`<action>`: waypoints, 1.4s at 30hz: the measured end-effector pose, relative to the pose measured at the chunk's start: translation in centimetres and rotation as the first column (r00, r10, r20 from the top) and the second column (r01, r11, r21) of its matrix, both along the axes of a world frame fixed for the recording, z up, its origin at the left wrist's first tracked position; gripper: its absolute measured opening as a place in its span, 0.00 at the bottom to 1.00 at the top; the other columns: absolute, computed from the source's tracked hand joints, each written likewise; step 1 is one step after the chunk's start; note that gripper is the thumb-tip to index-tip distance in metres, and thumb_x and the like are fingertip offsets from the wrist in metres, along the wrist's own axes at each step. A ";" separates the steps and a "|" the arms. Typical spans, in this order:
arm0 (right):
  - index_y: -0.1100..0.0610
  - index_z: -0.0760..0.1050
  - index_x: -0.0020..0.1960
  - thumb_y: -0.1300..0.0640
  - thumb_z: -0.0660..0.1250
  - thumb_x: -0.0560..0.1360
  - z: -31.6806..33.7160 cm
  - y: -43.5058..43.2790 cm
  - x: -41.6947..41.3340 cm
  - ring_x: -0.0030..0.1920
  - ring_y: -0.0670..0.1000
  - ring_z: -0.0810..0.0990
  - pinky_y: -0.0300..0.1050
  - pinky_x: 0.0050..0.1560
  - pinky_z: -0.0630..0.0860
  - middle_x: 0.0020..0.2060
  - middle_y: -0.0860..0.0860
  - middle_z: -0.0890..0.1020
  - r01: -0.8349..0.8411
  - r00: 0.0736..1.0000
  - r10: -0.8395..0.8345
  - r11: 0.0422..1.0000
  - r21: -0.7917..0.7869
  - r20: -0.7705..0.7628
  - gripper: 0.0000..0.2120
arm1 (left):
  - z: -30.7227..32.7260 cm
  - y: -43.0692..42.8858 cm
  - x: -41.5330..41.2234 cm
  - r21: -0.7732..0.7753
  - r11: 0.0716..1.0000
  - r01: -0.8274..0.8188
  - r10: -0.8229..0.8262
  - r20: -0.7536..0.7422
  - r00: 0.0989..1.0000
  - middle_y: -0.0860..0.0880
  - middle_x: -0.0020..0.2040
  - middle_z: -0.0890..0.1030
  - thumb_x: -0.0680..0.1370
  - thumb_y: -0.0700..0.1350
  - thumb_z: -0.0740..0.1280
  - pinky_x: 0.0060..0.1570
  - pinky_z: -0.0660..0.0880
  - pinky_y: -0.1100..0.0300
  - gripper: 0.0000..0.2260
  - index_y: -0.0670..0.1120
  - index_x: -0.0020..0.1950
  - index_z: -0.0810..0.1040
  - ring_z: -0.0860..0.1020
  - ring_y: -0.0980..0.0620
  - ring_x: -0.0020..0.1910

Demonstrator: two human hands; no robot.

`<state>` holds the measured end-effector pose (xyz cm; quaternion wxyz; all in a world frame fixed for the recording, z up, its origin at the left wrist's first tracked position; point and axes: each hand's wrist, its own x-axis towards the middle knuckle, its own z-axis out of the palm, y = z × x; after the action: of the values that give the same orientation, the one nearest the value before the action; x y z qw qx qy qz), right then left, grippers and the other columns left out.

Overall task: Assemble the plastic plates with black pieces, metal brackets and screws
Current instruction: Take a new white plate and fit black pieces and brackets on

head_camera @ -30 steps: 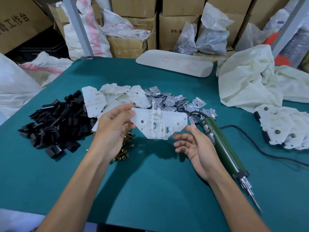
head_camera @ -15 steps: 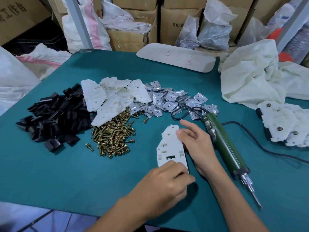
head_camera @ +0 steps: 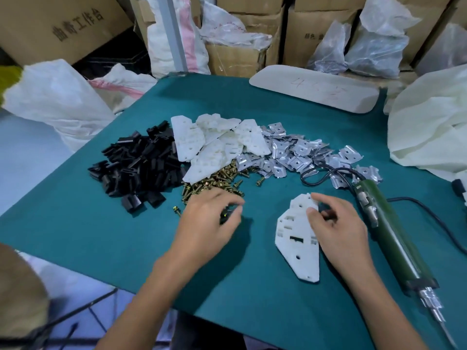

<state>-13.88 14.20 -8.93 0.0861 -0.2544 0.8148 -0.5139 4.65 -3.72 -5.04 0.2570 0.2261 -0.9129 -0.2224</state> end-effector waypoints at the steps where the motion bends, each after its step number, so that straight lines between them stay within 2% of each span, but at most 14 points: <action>1: 0.38 0.79 0.58 0.54 0.71 0.78 0.0 0.0 0.0 0.51 0.40 0.79 0.42 0.56 0.73 0.55 0.40 0.77 -0.003 1.000 0.003 1.000 0.000 0.008 0.13 | 0.1 -1.5 0.8 -0.012 0.995 -0.099 0.099 0.014 0.995 0.57 0.51 0.81 0.79 0.46 0.70 0.58 0.69 0.56 0.05 0.51 0.54 0.84 0.77 0.53 0.54; 3: 0.40 0.80 0.58 0.54 0.71 0.78 0.1 0.0 0.1 0.52 0.40 0.79 0.41 0.56 0.74 0.55 0.40 0.77 0.000 1.000 0.000 1.000 0.007 0.011 0.12 | 0.0 -4.3 2.4 -0.039 0.949 -0.314 0.316 0.067 0.946 0.52 0.53 0.81 0.78 0.47 0.70 0.59 0.69 0.50 0.07 0.50 0.55 0.83 0.76 0.47 0.56; 5: 0.42 0.81 0.58 0.55 0.71 0.78 0.1 0.1 0.2 0.51 0.38 0.78 0.35 0.53 0.72 0.54 0.42 0.78 0.003 1.000 -0.003 1.000 0.008 0.005 0.11 | -0.6 -6.3 3.9 -0.049 0.847 -0.529 0.529 0.159 0.833 0.46 0.60 0.78 0.78 0.50 0.70 0.62 0.65 0.44 0.12 0.50 0.60 0.81 0.71 0.40 0.63; 7: 0.44 0.82 0.58 0.55 0.71 0.78 0.1 0.1 0.2 0.51 0.36 0.77 0.32 0.50 0.70 0.54 0.42 0.78 0.005 1.000 -0.005 1.000 0.005 0.005 0.11 | -1.3 -7.3 5.0 -0.048 0.775 -0.630 0.620 0.245 0.745 0.44 0.66 0.72 0.78 0.54 0.70 0.64 0.62 0.41 0.18 0.51 0.66 0.77 0.64 0.40 0.68; 8: 0.44 0.82 0.58 0.55 0.71 0.78 0.2 0.1 0.2 0.51 0.36 0.77 0.32 0.50 0.70 0.54 0.42 0.78 0.002 1.000 -0.002 1.000 0.006 0.009 0.11 | -1.7 -7.6 5.3 -0.035 0.766 -0.642 0.627 0.262 0.734 0.43 0.68 0.70 0.78 0.54 0.70 0.64 0.62 0.40 0.20 0.51 0.68 0.75 0.61 0.40 0.69; 10: 0.44 0.81 0.58 0.55 0.71 0.78 0.2 0.1 0.3 0.51 0.36 0.77 0.34 0.51 0.70 0.54 0.41 0.78 -0.004 1.000 0.004 1.000 0.011 0.011 0.10 | -2.3 -7.7 5.5 -0.013 0.771 -0.636 0.618 0.251 0.745 0.43 0.68 0.69 0.78 0.53 0.70 0.63 0.64 0.39 0.21 0.50 0.69 0.73 0.60 0.41 0.70; 13: 0.44 0.81 0.57 0.55 0.71 0.78 0.2 0.2 0.3 0.51 0.38 0.78 0.39 0.53 0.73 0.54 0.40 0.78 -0.006 1.000 0.006 1.000 0.006 0.018 0.10 | -2.5 -8.3 5.7 -0.017 0.792 -0.610 0.598 0.223 0.770 0.44 0.64 0.75 0.78 0.53 0.70 0.60 0.66 0.40 0.21 0.49 0.69 0.73 0.62 0.41 0.68; 17: 0.44 0.81 0.56 0.55 0.71 0.78 0.3 0.1 0.4 0.52 0.41 0.79 0.43 0.54 0.74 0.54 0.40 0.78 -0.008 1.000 0.008 1.000 0.005 0.017 0.09 | -2.2 -9.1 6.8 0.062 0.851 -0.522 0.505 0.173 0.845 0.51 0.53 0.76 0.73 0.56 0.76 0.61 0.66 0.52 0.24 0.50 0.65 0.76 0.64 0.48 0.60; 20: 0.44 0.82 0.56 0.55 0.71 0.78 0.2 0.1 0.3 0.51 0.40 0.79 0.44 0.55 0.74 0.54 0.39 0.78 -0.005 1.000 0.005 1.000 0.013 0.013 0.09 | -2.4 -8.9 7.5 0.021 0.876 -0.481 0.472 0.160 0.867 0.50 0.58 0.75 0.71 0.56 0.78 0.62 0.62 0.58 0.21 0.50 0.61 0.81 0.64 0.47 0.63; 24: 0.45 0.82 0.56 0.55 0.71 0.78 0.2 0.1 0.2 0.50 0.39 0.79 0.43 0.55 0.75 0.53 0.41 0.78 0.001 1.000 -0.001 1.000 0.015 0.010 0.09 | -2.4 -9.1 8.1 -0.017 0.879 -0.476 0.472 0.174 0.864 0.47 0.64 0.75 0.72 0.54 0.77 0.67 0.63 0.52 0.19 0.50 0.61 0.83 0.64 0.43 0.66; 27: 0.43 0.82 0.55 0.55 0.71 0.78 0.1 0.1 0.2 0.50 0.39 0.78 0.42 0.54 0.74 0.53 0.40 0.78 -0.008 1.000 0.008 1.000 0.018 0.009 0.09 | -2.2 -9.7 7.9 -0.039 0.882 -0.469 0.464 0.235 0.854 0.46 0.62 0.75 0.73 0.56 0.76 0.66 0.65 0.49 0.22 0.48 0.63 0.82 0.65 0.40 0.65; 31: 0.42 0.81 0.55 0.53 0.71 0.78 0.0 0.1 0.2 0.50 0.40 0.78 0.42 0.53 0.74 0.53 0.39 0.78 -0.017 1.000 0.017 1.000 0.007 0.019 0.08 | -1.3 -10.6 7.6 0.024 0.876 -0.482 0.449 0.327 0.832 0.49 0.57 0.67 0.71 0.58 0.76 0.66 0.66 0.49 0.24 0.49 0.64 0.81 0.63 0.42 0.65; 36: 0.43 0.82 0.54 0.53 0.70 0.77 -0.2 0.1 0.1 0.51 0.42 0.79 0.45 0.54 0.76 0.53 0.39 0.78 -0.020 1.000 0.020 1.000 -0.003 0.013 0.08 | -0.8 -9.7 6.8 0.075 0.907 -0.414 0.394 0.193 0.899 0.52 0.56 0.67 0.69 0.58 0.78 0.63 0.71 0.49 0.22 0.52 0.60 0.82 0.69 0.45 0.62; 42: 0.42 0.81 0.54 0.53 0.70 0.77 -0.3 0.1 -0.1 0.51 0.43 0.79 0.45 0.53 0.76 0.53 0.39 0.78 -0.026 1.000 0.026 1.000 0.006 -0.005 0.08 | -0.8 -9.6 6.5 0.152 0.890 -0.430 0.417 0.114 0.902 0.55 0.58 0.73 0.69 0.61 0.77 0.56 0.73 0.54 0.22 0.57 0.60 0.81 0.75 0.50 0.58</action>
<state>-13.96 14.30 -9.21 0.0912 -0.2660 0.8131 -0.5097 11.17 -13.33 -5.86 0.2428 0.4496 -0.8280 -0.2307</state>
